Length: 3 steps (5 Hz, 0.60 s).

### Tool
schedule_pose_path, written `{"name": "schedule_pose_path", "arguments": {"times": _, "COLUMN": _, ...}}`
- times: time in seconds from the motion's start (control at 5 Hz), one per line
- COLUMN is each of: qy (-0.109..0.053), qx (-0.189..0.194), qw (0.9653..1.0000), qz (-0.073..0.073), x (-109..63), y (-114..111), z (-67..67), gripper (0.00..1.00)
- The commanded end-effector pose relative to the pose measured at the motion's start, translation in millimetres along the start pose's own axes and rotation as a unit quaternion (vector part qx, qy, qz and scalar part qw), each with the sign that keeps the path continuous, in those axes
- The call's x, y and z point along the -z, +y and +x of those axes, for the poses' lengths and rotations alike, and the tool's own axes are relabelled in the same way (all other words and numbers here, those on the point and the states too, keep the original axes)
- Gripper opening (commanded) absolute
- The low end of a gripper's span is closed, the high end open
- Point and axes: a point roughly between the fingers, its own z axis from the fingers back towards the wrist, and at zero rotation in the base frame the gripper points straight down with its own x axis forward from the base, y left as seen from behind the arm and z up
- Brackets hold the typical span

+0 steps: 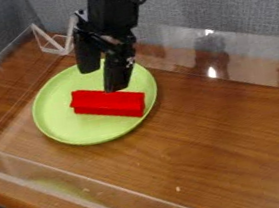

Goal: Put the red object on the left side

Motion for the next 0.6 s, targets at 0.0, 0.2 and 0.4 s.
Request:
{"name": "schedule_pose_path", "arguments": {"times": 0.0, "qy": -0.034, "qx": -0.007, "qw": 0.9990, "qz": 0.028, "x": -18.6, "y": 15, "z": -5.1, "gripper": 1.00}}
{"name": "schedule_pose_path", "arguments": {"times": 0.2, "qy": -0.031, "qx": -0.009, "qw": 0.9989, "qz": 0.032, "x": -14.5, "y": 26, "z": -10.4, "gripper": 1.00}}
{"name": "schedule_pose_path", "arguments": {"times": 0.4, "qy": -0.026, "qx": 0.030, "qw": 0.9981, "qz": 0.047, "x": -8.1, "y": 31, "z": -9.5, "gripper": 1.00}}
